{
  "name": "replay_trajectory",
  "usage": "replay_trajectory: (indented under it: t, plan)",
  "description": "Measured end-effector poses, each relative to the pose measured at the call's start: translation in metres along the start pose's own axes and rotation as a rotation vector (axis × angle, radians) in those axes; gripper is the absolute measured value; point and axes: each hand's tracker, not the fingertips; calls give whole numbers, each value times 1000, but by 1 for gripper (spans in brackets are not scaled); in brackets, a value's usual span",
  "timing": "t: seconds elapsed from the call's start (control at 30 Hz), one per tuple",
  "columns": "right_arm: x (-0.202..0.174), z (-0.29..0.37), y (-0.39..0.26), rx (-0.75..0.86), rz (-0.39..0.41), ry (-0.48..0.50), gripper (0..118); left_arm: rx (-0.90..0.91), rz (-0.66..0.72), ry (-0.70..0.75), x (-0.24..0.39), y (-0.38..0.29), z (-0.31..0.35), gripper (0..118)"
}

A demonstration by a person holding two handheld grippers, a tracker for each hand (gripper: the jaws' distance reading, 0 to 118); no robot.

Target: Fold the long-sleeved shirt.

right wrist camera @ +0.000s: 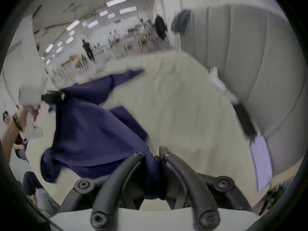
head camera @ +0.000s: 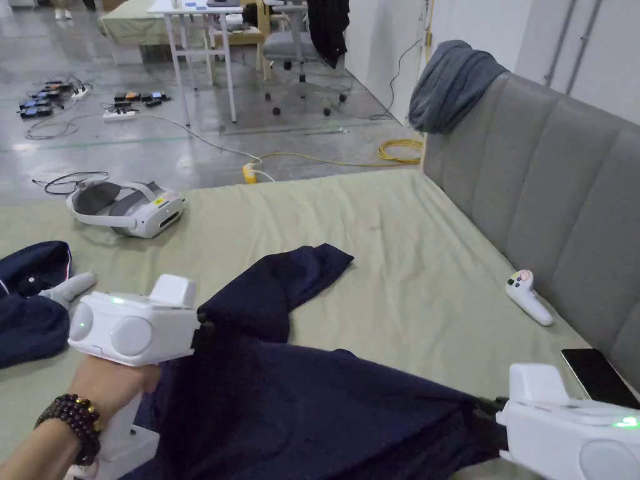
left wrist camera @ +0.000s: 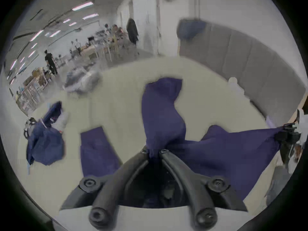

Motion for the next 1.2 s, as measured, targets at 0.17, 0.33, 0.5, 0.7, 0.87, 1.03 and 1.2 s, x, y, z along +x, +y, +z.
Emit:
replay_trajectory:
  t: [0.17,0.33,0.5,0.7,0.87,1.03,1.2]
  plan:
    - [-35,46,143,221,144,28,12,299,49,79,-31,97,117,6]
    - [-68,87,296,404,202,32,12,495,-20,171,-35,212,221,6]
    - [-105,122,431,526,257,7,12,621,-24,305,-39,315,276,6]
    - [-131,158,532,647,164,-1,12,728,-41,417,-30,394,323,6]
    - [-143,174,569,688,215,-70,12,775,-59,426,-26,422,350,6]
    - [-151,162,543,684,212,-56,12,780,-17,415,-34,406,337,6]
    - [-139,92,475,542,191,-41,12,653,6,388,-46,349,268,6]
